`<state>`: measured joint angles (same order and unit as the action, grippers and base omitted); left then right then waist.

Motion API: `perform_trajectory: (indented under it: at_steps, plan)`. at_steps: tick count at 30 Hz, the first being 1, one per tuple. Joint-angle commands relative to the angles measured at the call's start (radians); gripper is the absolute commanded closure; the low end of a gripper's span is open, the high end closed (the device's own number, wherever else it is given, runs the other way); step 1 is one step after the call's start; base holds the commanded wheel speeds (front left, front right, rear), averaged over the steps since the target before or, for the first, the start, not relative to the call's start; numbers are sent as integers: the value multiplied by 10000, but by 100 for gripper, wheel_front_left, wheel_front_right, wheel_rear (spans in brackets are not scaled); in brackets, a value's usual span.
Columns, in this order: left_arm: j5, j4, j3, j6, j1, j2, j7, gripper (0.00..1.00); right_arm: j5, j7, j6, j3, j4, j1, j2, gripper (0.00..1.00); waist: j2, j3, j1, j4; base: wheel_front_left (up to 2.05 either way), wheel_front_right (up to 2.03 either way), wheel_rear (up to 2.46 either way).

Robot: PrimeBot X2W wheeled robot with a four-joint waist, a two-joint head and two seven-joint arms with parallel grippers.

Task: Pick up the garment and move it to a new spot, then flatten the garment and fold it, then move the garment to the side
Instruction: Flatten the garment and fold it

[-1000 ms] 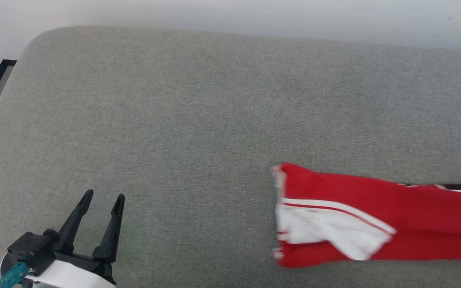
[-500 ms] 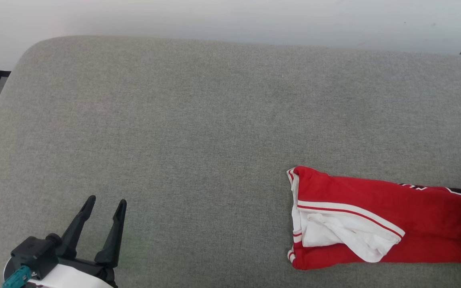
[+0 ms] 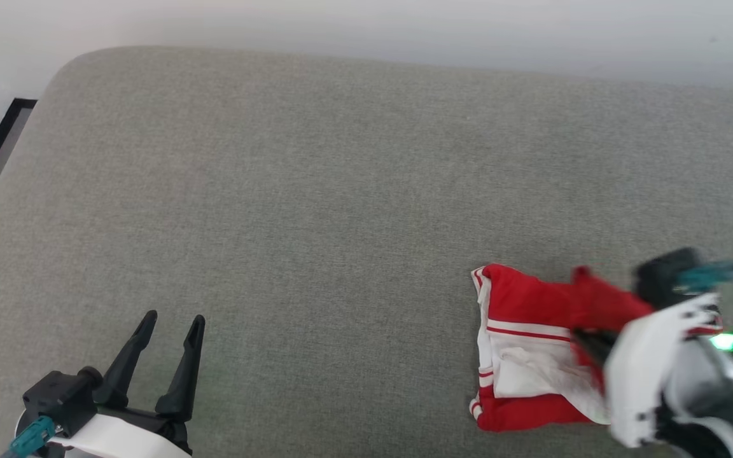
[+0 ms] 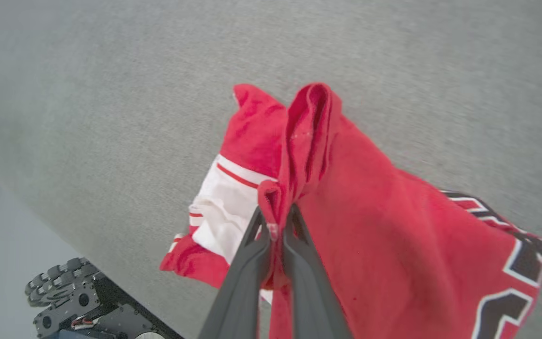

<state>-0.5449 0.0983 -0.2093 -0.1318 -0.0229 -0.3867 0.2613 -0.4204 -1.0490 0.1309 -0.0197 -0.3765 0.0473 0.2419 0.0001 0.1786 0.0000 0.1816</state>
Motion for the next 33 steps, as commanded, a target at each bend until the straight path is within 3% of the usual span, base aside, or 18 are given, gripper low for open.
perform_trajectory:
  at_steps: [1, 9, 17, 19, 20, 29, 33]
  plan:
    - [-56, 56, -10, 25, 148, -1, 47, 0, 36, 63, -5, -402, 184, 238, -99, 100, -1, 33, 0, 59, 0, 0, 0]
    - [-443, 128, -171, 25, 354, 20, 47, 0, 117, 894, -5, -2012, 2001, 1007, -153, 100, -1, 126, 0, 342, 0, 0, 0]
    - [-462, 111, -102, 25, 368, -49, 47, 0, 194, 2032, -5, -2281, 3410, 1380, -240, 100, -1, 181, 0, 392, 0, 0, 0]
    - [-480, 125, -45, 25, 259, -69, 47, 0, 86, 2413, -5, -2211, 3493, 1480, -341, 53, -1, 139, 0, 313, 0, 0, 0]
    - [-491, 172, 26, 25, 180, -83, 47, 0, -160, 2591, -5, -2173, 3507, 1456, -499, 0, -1, 62, 0, 206, 0, 0, 0]
    - [-446, 240, 165, 25, -39, -129, 47, 0, -343, 3007, -5, -1615, 2713, 1567, -93, 0, -1, -305, 0, -360, 0, 0, 0]
    - [-406, 348, 146, 25, -204, -61, 47, 0, -302, 3955, -5, -817, 3134, 1399, -2, 0, -1, -569, 0, -655, 0, 0, 0]
